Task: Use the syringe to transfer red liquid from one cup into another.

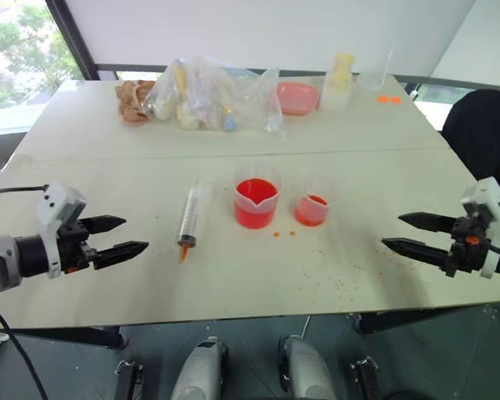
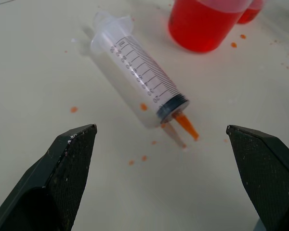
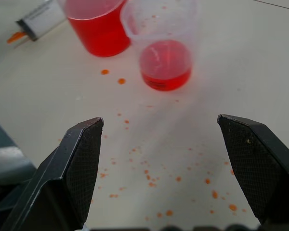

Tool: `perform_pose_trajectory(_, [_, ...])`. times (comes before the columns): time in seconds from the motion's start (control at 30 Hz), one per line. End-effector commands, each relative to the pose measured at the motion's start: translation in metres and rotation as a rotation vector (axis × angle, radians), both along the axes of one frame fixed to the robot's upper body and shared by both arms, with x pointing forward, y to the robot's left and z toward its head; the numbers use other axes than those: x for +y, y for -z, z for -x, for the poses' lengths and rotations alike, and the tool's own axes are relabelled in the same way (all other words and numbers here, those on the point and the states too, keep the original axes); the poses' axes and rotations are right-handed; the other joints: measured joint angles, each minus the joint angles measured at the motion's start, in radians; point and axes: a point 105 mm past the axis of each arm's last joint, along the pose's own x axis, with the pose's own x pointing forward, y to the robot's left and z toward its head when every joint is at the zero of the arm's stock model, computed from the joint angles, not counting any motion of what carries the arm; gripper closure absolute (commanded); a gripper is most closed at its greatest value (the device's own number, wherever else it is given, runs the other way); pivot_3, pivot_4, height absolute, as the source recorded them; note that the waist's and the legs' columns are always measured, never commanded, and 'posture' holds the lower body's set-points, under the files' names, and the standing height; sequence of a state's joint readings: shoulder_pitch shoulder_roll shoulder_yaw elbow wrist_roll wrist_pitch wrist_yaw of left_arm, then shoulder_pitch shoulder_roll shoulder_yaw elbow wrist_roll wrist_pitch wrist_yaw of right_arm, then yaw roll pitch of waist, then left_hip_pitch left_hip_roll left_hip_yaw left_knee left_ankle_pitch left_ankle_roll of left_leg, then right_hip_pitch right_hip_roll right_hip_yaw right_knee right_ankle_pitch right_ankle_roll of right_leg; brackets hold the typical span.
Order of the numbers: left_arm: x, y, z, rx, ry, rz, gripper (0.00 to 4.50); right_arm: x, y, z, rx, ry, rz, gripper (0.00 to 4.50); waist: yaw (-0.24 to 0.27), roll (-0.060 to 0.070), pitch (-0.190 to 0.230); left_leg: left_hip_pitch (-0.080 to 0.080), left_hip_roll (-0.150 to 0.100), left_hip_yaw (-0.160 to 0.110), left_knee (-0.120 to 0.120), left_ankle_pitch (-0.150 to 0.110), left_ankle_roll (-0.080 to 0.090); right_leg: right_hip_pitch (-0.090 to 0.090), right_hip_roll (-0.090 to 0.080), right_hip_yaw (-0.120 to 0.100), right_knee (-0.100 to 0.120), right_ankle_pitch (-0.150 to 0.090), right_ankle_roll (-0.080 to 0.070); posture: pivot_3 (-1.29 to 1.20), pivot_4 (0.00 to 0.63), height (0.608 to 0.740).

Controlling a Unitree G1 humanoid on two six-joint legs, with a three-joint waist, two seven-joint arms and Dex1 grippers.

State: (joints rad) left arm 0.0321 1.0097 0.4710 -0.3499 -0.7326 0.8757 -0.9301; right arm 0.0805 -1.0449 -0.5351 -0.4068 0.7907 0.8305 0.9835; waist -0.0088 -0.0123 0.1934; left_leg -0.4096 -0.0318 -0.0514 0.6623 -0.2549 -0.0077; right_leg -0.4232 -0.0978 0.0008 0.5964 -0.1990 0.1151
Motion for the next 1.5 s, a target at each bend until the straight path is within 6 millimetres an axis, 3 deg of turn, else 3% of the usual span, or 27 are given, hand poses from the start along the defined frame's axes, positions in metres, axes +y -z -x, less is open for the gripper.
perform_pose_trajectory(0.03, [0.001,0.006,-0.003,-0.012,0.002,-0.018,0.02,0.01,-0.003,0.006,-0.025,-0.042,0.023,0.51,0.001,0.0,0.0,0.0,0.0,0.0,0.0,0.0,0.0,0.0,0.0,0.0,0.0,0.0,0.0,0.0,0.15,0.74])
perform_pose_trajectory(0.33, [-0.005,0.016,-0.007,-0.028,-0.018,-0.006,0.02,0.009,0.002,0.004,-0.043,-0.02,0.046,0.51,0.012,0.0,0.0,-0.001,0.0,0.001,0.0,0.0,0.0,-0.001,0.0,0.0,-0.001,0.0,0.0,0.0,0.15,0.74])
perform_pose_trajectory(0.47, [0.0,0.024,-0.012,-0.041,-0.062,-0.094,0.02,0.008,0.004,0.001,-0.058,-0.01,0.065,0.51,0.019,0.0,0.0,-0.001,0.001,0.002,-0.001,0.0,0.0,-0.002,0.0,0.001,-0.001,0.0,0.0,0.0,0.15,0.74])
perform_pose_trajectory(0.7, [-0.004,0.013,-0.019,-0.01,-0.09,-0.109,0.02,0.01,0.005,-0.001,-0.054,-0.012,0.057,0.51,0.024,0.0,0.0,-0.001,0.0,0.002,0.0,0.0,0.0,-0.001,0.0,0.001,-0.001,0.0,0.0,0.0,0.15,0.74])
perform_pose_trajectory(0.73, [-0.006,0.008,-0.019,0.009,-0.083,-0.109,0.02,0.01,0.005,-0.002,-0.057,-0.011,0.058,0.51,0.023,-0.001,0.0,-0.001,0.0,0.002,0.0,0.0,0.0,-0.001,0.0,0.001,-0.001,0.0,0.0,0.0,0.15,0.74])
perform_pose_trajectory(0.87, [-0.032,-0.05,-0.032,0.034,0.018,-0.106,0.02,0.01,-0.008,-0.008,-0.109,-0.019,0.069,0.51,0.023,-0.004,0.002,-0.002,0.0,0.001,0.002,0.0,0.0,-0.001,0.001,-0.001,0.001,0.0,0.0,0.0,0.15,0.74])
perform_pose_trajectory(1.03, [-0.067,-0.089,-0.062,0.179,0.018,-0.022,0.02,0.033,-0.048,-0.011,-0.262,-0.112,0.045,0.51,0.014,-0.003,0.001,0.001,-0.005,0.002,0.001,0.0,0.0,0.002,0.001,0.0,0.002,0.001,0.006,0.0,0.15,0.74])
perform_pose_trajectory(1.13, [-0.071,-0.079,-0.098,0.317,-0.134,-0.063,0.02,0.058,-0.063,-0.007,-0.346,-0.204,0.069,0.51,0.016,-0.003,0.001,0.0,-0.006,0.002,0.002,0.0,0.001,0.0,0.001,-0.001,0.005,0.0,0.009,0.0,0.15,0.74])
perform_pose_trajectory(1.2, [-0.071,-0.068,-0.11,0.389,-0.195,-0.089,0.02,0.07,-0.066,-0.005,-0.372,-0.244,0.074,0.51,0.011,-0.004,0.002,0.001,-0.006,0.001,0.002,0.0,0.001,0.0,0.001,-0.001,0.008,0.0,0.009,0.0,0.15,0.74])
perform_pose_trajectory(1.33, [-0.084,-0.04,-0.117,0.518,-0.205,-0.15,0.02,0.086,-0.072,-0.002,-0.419,-0.288,0.047,0.51,-0.002,-0.005,0.002,0.0,-0.006,-0.001,0.0,0.0,0.001,-0.002,0.001,0.0,0.01,-0.001,0.01,0.0,0.15,0.74])
perform_pose_trajectory(1.5, [-0.096,-0.008,-0.119,0.624,-0.207,-0.171,0.02,0.08,-0.068,-0.006,-0.416,-0.228,0.0,0.51,0.002,-0.005,0.003,-0.002,-0.006,-0.002,0.0,0.0,0.001,-0.004,0.0,0.0,0.009,-0.001,0.01,0.0,0.15,0.74])
